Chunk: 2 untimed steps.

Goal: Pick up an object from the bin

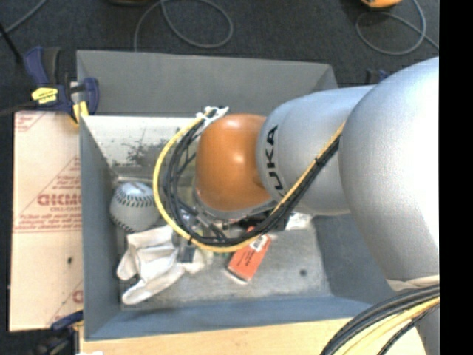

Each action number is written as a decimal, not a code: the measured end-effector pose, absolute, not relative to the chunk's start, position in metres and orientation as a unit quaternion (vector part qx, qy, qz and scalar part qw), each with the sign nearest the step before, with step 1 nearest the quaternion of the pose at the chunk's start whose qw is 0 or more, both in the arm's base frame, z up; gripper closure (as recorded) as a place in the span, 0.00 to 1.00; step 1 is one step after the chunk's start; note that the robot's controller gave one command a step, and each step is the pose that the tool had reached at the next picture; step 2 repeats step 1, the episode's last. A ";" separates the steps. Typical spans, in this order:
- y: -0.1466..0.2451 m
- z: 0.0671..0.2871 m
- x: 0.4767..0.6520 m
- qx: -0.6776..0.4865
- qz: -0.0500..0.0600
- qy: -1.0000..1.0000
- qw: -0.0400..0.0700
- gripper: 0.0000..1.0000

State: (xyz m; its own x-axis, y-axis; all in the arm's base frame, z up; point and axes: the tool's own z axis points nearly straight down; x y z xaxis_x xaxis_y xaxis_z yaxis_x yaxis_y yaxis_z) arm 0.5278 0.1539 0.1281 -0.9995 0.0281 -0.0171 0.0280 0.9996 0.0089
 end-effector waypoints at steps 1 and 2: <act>0.154 0.144 0.529 0.014 0.005 1.000 0.010 1.00; 0.154 0.144 0.529 0.014 0.005 1.000 0.010 1.00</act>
Offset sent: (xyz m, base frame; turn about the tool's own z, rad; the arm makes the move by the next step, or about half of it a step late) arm 0.0001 0.0000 0.0574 0.0000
